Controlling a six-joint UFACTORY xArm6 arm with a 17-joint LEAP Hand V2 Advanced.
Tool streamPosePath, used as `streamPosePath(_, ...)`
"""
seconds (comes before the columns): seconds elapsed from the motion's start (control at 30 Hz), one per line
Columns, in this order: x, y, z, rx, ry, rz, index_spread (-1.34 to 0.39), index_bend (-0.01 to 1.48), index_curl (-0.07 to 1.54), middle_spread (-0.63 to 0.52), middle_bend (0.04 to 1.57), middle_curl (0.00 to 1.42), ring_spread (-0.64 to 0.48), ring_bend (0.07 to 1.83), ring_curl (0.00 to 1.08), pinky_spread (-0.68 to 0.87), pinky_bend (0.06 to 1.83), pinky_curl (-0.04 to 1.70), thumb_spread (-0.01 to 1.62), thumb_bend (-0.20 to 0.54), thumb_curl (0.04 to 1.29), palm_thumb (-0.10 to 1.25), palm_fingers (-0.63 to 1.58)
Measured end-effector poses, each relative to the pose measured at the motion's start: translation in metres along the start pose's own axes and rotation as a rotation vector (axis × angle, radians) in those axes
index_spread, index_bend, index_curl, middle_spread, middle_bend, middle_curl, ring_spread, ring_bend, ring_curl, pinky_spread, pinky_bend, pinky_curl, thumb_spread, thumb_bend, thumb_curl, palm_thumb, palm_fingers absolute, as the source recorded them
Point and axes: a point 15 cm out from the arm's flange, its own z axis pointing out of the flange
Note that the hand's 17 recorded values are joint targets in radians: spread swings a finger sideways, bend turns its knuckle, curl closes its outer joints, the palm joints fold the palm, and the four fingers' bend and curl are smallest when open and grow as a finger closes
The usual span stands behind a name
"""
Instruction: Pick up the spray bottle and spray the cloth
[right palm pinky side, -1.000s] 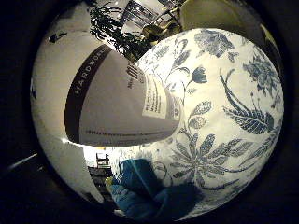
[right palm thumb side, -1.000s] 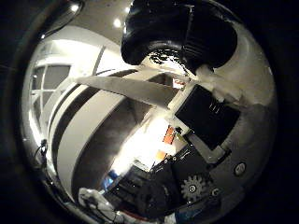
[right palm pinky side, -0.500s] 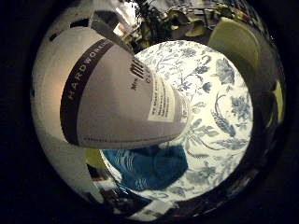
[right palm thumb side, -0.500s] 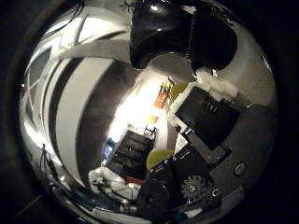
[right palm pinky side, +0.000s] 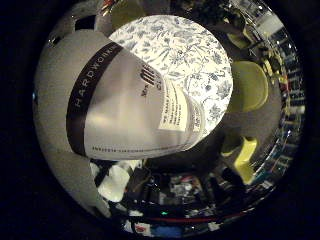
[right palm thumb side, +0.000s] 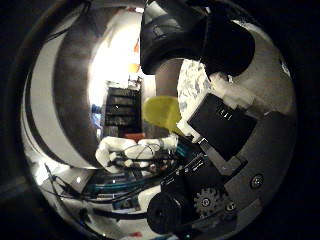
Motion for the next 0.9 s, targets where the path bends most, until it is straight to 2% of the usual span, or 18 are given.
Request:
streamPosePath(0.17,-0.017,-0.002,0.012,-0.161,0.18,-0.004,-0.18,1.21,0.73,-0.08,1.42,0.65,-0.21,1.34,0.8,-0.15,1.0,1.48,0.65,-0.02,0.88,1.04,1.13)
streamPosePath(0.33,-0.028,-0.01,0.015,-0.239,0.378,0.063,-0.18,1.21,0.73,-0.08,1.42,0.65,-0.21,1.34,0.81,-0.15,1.0,1.49,0.66,-0.019,0.88,1.03,1.13)
streamPosePath(0.47,-0.04,-0.019,0.019,-0.247,0.49,0.118,-0.19,1.2,0.74,-0.08,1.42,0.65,-0.22,1.33,0.81,-0.15,1.0,1.48,0.68,-0.019,0.89,1.02,1.13)
streamPosePath(0.63,-0.061,-0.029,0.034,-0.241,0.561,0.183,-0.2,1.19,0.74,-0.08,1.42,0.65,-0.22,1.33,0.81,-0.16,1.0,1.48,0.7,-0.018,0.89,1.0,1.13)
streamPosePath(0.9,-0.065,-0.03,0.098,-0.323,0.612,0.232,-0.21,1.18,0.75,-0.08,1.42,0.65,-0.22,1.34,0.81,-0.17,1.0,1.47,0.75,-0.018,0.88,1.0,1.13)
